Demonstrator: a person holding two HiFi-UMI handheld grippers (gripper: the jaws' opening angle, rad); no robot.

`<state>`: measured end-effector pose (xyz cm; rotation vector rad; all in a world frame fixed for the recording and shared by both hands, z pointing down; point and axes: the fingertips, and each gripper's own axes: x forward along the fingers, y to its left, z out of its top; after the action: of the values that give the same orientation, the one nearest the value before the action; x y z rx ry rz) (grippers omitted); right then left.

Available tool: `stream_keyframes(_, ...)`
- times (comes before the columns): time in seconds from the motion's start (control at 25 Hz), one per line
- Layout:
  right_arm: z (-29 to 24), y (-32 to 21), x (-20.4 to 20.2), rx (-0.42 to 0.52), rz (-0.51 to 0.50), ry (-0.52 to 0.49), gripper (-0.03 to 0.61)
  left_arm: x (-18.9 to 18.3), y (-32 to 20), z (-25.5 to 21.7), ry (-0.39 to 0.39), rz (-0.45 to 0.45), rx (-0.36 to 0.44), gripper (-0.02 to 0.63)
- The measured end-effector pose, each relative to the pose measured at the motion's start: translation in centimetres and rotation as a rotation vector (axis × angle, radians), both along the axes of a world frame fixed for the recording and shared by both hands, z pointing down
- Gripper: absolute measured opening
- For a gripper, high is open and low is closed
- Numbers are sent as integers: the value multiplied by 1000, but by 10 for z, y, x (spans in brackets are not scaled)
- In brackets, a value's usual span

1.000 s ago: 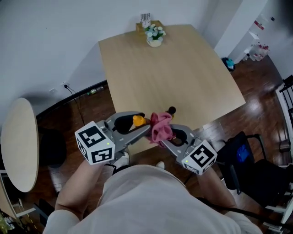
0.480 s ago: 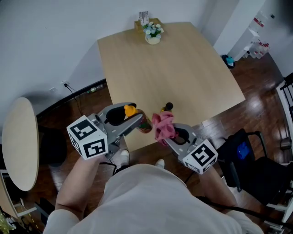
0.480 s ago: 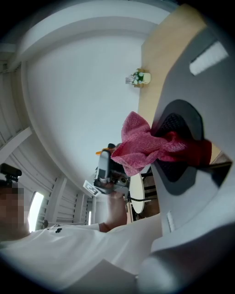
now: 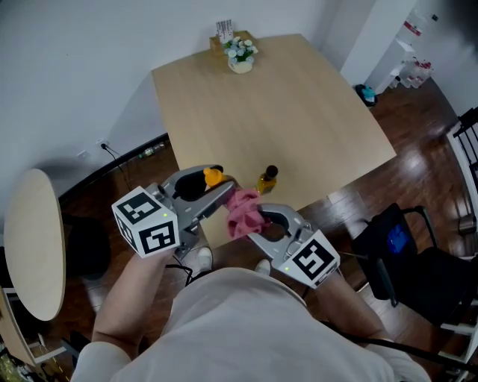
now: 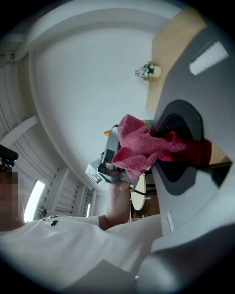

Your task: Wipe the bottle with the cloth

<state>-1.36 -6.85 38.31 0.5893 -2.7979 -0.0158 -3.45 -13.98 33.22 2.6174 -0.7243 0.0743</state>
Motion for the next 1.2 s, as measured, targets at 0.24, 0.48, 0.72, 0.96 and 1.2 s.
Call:
stream_keyframes(0.24, 55, 2, 12, -113, 58, 53, 89, -6, -3, -8, 4, -14, 13, 165)
stream_keyframes(0.48, 48, 14, 11, -94, 48, 80, 89, -11, -2, -5, -6, -23, 8, 164)
stream_keyframes(0.72, -9, 28, -15, -2, -30, 54, 89, -8, -1, -2, -7, -30, 0, 165)
stream_keyframes(0.96, 7, 21, -30, -8, -21, 66, 89, -2, 8, -9, 16, -25, 7, 165)
stream_keyframes(1.2, 60, 23, -21, -90, 12, 95, 89, -12, 13, -14, 25, -46, 15, 166)
